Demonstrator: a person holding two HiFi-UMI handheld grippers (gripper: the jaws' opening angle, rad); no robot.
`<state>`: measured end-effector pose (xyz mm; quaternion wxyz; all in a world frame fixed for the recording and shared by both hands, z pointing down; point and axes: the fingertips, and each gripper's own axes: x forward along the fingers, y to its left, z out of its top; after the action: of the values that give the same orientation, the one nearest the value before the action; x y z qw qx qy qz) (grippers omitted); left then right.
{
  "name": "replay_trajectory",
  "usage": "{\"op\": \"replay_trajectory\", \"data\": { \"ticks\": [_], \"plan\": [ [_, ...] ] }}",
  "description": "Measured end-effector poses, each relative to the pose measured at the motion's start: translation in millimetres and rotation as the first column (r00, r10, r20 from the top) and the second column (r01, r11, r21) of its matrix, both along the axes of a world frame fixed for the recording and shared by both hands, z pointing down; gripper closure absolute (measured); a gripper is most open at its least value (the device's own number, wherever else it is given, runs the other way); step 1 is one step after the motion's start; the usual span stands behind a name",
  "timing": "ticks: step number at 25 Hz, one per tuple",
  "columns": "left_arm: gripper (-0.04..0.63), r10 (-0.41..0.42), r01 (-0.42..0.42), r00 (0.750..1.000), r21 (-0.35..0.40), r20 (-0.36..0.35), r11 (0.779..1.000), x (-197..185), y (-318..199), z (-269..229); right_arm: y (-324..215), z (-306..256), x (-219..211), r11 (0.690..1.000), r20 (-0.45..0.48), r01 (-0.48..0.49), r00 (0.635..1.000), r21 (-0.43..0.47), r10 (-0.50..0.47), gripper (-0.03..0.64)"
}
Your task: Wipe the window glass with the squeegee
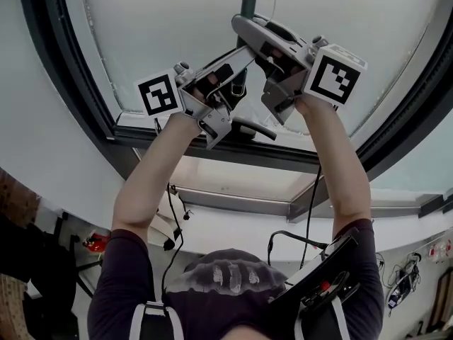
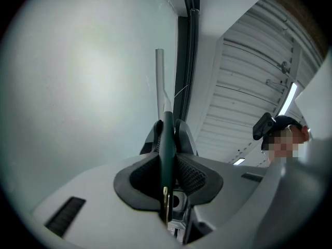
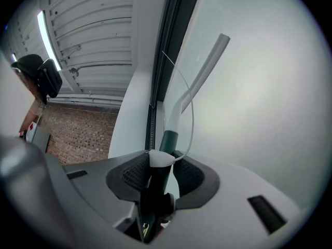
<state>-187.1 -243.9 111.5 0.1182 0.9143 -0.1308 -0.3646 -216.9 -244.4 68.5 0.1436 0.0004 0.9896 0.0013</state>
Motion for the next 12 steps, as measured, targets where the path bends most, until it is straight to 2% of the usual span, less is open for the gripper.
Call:
{"op": "replay_trajectory", "data": {
  "ticks": [12],
  "plan": [
    [0.499, 0.018, -0.019, 1.000, -0.037, -0.019, 0.999, 0.4, -2.5, 4.2, -2.8, 5.1, 0.6, 0.999, 0.022, 0.013, 1.000, -0.051, -0.012, 0.503]
  ]
}}
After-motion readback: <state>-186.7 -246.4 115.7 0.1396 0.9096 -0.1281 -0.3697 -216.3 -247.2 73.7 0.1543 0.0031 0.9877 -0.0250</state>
